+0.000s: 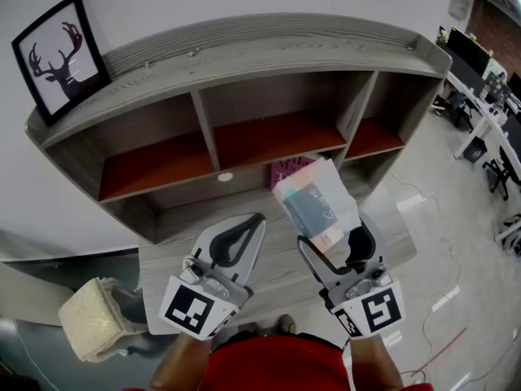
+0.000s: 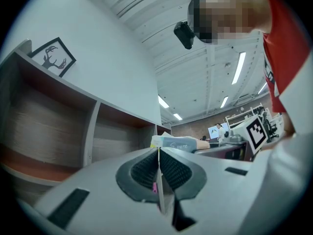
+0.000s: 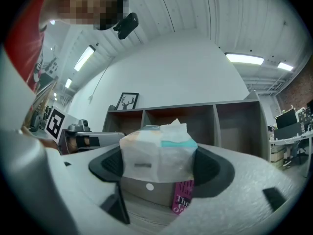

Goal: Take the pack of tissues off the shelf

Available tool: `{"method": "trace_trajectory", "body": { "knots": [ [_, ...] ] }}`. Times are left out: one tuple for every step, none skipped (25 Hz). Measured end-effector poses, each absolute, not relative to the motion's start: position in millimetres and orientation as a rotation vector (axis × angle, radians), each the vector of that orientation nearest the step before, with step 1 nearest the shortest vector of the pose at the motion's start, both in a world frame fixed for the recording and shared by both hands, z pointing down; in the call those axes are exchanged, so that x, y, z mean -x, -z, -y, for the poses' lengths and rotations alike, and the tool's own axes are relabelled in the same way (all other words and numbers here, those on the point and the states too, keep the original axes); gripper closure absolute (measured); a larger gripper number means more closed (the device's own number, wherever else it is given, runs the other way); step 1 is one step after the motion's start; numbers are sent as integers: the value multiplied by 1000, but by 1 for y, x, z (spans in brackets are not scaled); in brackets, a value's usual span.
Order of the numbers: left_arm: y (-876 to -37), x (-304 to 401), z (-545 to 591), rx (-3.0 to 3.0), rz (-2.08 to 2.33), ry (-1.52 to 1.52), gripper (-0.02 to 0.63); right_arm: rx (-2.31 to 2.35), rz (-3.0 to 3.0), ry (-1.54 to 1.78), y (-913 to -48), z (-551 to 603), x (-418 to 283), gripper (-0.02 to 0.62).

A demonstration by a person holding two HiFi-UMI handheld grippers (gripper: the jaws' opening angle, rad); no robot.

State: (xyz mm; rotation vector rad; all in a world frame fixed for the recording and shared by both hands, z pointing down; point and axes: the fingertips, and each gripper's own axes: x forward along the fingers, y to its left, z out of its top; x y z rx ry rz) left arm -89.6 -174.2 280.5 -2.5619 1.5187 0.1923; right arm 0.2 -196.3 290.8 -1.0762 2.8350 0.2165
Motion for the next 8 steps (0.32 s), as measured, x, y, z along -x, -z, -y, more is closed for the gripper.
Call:
{"method": "trace_trajectory", "body": {
  "knots": [
    [-279, 90, 174, 2556, -1518, -200, 595, 1078, -2836, -216, -291, 196, 0, 204],
    [-278, 90, 174, 2548, -1515, -211, 595, 1080, -2837, -216, -291, 196, 0, 204],
    [-278, 89, 174, 2548, -1515, -214, 595, 1082, -2837, -216, -292, 196, 0, 204],
    [-277, 89, 174, 2543, -1512, -223, 595, 1083, -2837, -216, -292, 196, -1, 204],
    [-274, 90, 174, 2531, -1508, -237, 595, 1084, -2837, -216, -292, 197, -1, 204],
    [-274, 90, 174, 2527, -1508, -241, 595, 1085, -2837, -216, -292, 197, -1, 204],
    [-275, 90, 175, 2532, -1513, -233, 595, 1085, -2837, -216, -292, 197, -1, 204],
    [-277, 90, 175, 2539, -1520, -223, 595, 1086, -2836, -215, -292, 197, -1, 204]
  ]
}}
